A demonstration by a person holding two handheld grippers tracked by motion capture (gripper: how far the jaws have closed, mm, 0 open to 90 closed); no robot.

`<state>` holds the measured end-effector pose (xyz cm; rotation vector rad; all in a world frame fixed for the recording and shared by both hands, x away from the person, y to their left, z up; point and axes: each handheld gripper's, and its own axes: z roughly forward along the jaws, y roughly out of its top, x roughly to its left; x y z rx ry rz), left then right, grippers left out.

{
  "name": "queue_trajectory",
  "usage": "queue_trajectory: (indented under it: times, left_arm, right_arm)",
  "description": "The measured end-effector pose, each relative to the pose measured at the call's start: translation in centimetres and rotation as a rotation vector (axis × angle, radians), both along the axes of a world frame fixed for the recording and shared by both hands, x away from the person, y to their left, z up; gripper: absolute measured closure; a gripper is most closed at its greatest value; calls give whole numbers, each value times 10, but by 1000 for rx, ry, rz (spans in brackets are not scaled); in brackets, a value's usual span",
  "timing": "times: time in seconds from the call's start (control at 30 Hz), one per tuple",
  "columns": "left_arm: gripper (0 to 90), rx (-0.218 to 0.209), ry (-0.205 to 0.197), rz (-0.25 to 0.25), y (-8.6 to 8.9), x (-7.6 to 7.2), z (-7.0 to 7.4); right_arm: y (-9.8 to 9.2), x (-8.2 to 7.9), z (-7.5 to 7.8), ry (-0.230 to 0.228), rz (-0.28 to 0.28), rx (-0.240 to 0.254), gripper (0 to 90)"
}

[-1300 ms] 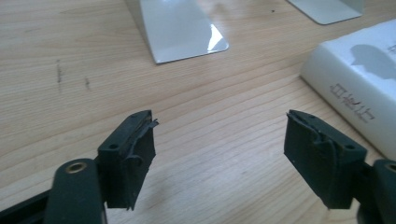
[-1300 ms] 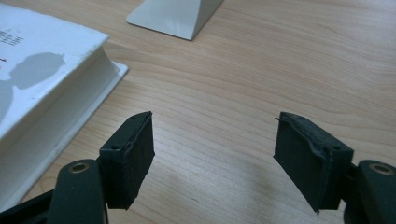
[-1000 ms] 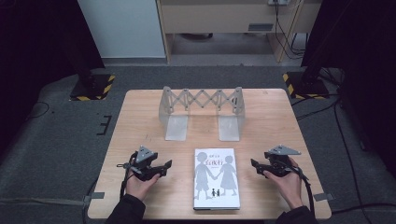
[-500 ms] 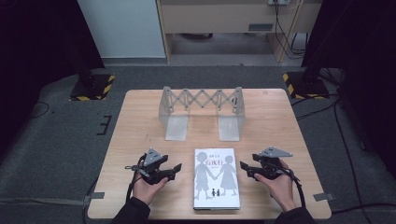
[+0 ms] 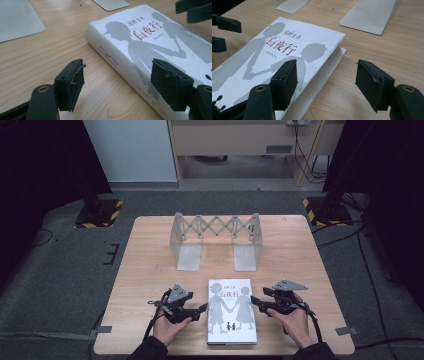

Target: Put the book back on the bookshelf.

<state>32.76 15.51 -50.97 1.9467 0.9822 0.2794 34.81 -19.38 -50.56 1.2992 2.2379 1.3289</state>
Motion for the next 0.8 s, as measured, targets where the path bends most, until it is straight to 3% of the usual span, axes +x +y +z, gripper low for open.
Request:
queue_trajectory:
  times: [0.2, 0.27, 0.63, 0.8]
  left_arm:
    - [242, 2, 14, -51, -10, -2, -4]
    - [236, 4, 23, -68, -13, -2, -6]
    - [201, -61, 50, -121, -28, -2, -13]
    - [183, -66, 48, -130, -31, -2, -15]
  right_arm:
    - [5, -1, -3, 13, 25, 16, 340]
    - [7, -1, -4, 29, 38, 43, 338]
    - [14, 0, -11, 50, 79, 53, 337]
    - [16, 0, -13, 59, 89, 59, 331]
